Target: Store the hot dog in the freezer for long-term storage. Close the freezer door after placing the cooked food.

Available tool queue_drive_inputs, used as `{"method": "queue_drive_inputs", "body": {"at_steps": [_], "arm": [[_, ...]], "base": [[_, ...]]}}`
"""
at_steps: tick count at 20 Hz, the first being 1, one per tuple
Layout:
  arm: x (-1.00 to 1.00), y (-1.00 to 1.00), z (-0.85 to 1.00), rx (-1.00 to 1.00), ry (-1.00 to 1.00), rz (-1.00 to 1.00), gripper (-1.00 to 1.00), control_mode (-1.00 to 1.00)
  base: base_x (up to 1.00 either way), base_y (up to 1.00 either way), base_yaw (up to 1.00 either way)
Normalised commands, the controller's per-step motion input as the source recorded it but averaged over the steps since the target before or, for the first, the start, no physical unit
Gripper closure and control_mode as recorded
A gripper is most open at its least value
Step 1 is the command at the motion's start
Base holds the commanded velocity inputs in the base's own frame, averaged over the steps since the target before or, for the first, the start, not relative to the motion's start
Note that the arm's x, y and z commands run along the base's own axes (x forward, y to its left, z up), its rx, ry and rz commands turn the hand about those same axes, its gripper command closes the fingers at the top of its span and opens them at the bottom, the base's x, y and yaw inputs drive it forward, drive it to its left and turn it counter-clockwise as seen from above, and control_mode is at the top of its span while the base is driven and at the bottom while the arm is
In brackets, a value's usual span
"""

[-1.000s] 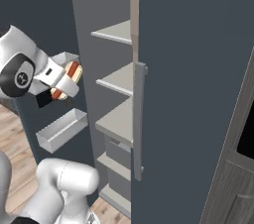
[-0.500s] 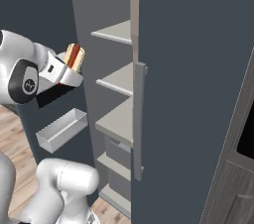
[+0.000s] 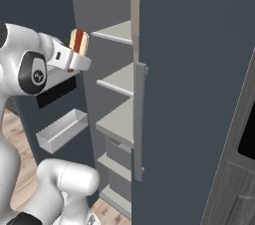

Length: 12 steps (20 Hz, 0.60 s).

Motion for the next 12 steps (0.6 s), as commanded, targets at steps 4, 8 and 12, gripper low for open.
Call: {"method": "queue_drive_inputs", "body": {"at_steps": [4,8,12], "arm": [[0.07,-0.1,0.22,-0.03,0.09,-0.01,1.0,-1.0],[0.19,-0.21,0.0,0.0,0.08,-0.01,1.0,-1.0],[0.33,-0.04,-0.03,0.0,0.0,-0.02,1.0,-1.0]], "base": [[0.0,0.0,0.0],[0.0,0.0,0.0],[0.0,0.0,0.0]]}}
